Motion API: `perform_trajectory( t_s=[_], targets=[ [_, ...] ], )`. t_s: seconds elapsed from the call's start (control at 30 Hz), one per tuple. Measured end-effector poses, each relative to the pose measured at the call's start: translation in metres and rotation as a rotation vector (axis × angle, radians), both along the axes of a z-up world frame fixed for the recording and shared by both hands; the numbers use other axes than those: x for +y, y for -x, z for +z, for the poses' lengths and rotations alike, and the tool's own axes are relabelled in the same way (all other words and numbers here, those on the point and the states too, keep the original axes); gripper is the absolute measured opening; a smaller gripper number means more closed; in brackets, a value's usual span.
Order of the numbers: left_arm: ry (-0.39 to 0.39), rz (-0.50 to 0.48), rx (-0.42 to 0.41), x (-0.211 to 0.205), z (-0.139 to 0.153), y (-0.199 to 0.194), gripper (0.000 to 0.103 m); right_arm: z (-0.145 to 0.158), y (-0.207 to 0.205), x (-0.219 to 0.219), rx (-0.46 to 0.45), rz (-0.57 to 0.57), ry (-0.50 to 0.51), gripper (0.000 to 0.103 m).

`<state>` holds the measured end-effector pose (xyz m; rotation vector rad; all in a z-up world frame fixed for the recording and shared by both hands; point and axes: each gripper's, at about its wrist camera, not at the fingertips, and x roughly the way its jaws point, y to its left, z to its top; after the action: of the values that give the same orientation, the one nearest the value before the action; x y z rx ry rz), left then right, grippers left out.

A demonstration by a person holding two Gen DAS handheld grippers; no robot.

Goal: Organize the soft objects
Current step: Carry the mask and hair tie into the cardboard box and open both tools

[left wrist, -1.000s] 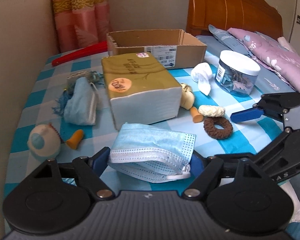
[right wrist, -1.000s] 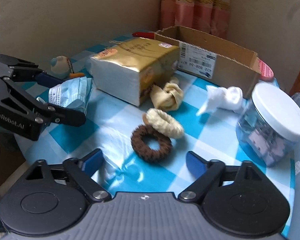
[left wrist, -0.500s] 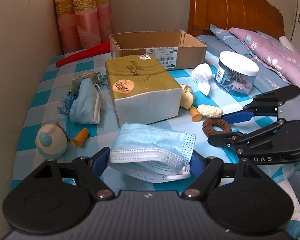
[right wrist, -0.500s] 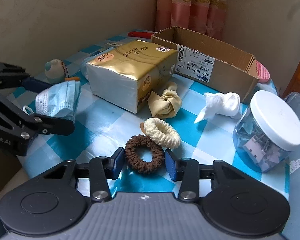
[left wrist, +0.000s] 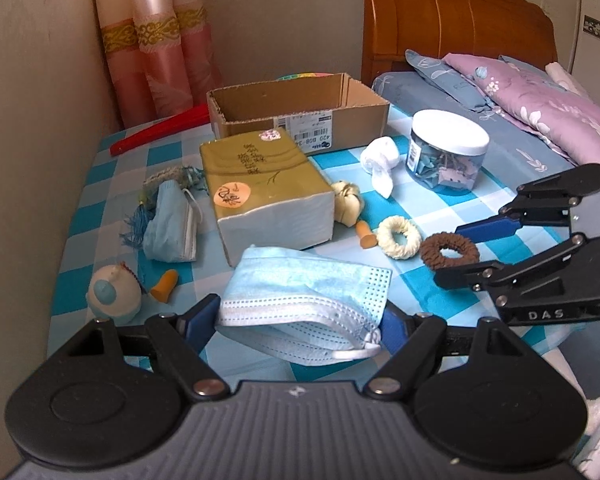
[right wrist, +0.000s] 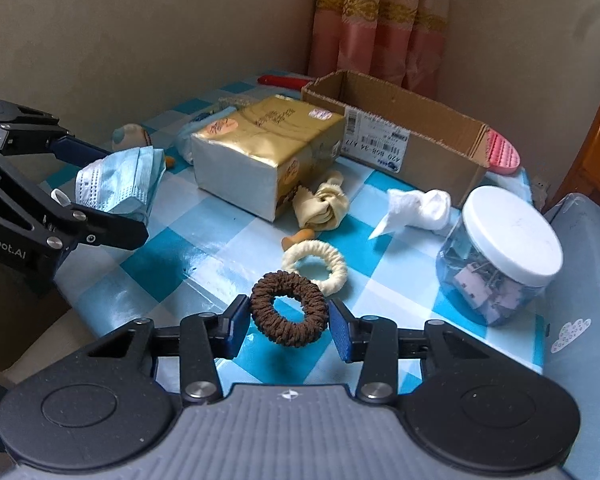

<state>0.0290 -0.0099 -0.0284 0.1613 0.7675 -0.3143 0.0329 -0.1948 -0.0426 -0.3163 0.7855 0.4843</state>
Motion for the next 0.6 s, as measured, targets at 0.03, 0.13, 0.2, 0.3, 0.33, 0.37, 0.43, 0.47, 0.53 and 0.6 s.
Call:
perform_trajectory(
  t_s=[0.03,0.13,0.2,0.3,0.33,0.37,0.43,0.47,0.53,0.6],
  targets=[
    [0.000,-0.001,-0.001,0.000,0.002,0.001,0.080,0.003,0.001,-0.002,-0.005,-0.002,-0.002,0.048],
    [0.006,-0.008,0.001,-0.002,0.008,0.000,0.080,0.011,0.001,-0.006,-0.021,-0.009,-0.001,0.048],
    [0.014,-0.011,-0.001,-0.003,0.013,-0.003,0.080,0.017,-0.002,-0.009,-0.031,-0.014,-0.003,0.048],
    [0.030,-0.020,-0.010,-0.006,0.023,-0.012,0.080,0.025,-0.008,-0.015,-0.044,-0.021,-0.016,0.048],
    [0.028,-0.023,-0.022,-0.008,0.028,-0.016,0.080,0.029,-0.010,-0.017,-0.051,-0.024,-0.017,0.048],
    [0.025,-0.025,-0.032,-0.010,0.032,-0.020,0.080,0.031,-0.012,-0.019,-0.058,-0.026,-0.017,0.048],
    [0.021,-0.032,-0.049,-0.014,0.039,-0.031,0.080,0.037,-0.018,-0.022,-0.071,-0.033,-0.021,0.048],
    [0.015,-0.032,-0.054,-0.017,0.043,-0.039,0.080,0.039,-0.021,-0.024,-0.075,-0.035,-0.026,0.048],
    [0.011,-0.039,-0.076,-0.023,0.050,-0.053,0.080,0.044,-0.027,-0.028,-0.088,-0.042,-0.033,0.048],
    [0.004,-0.035,-0.091,-0.028,0.056,-0.071,0.080,0.048,-0.033,-0.032,-0.099,-0.047,-0.038,0.048]
  ],
)
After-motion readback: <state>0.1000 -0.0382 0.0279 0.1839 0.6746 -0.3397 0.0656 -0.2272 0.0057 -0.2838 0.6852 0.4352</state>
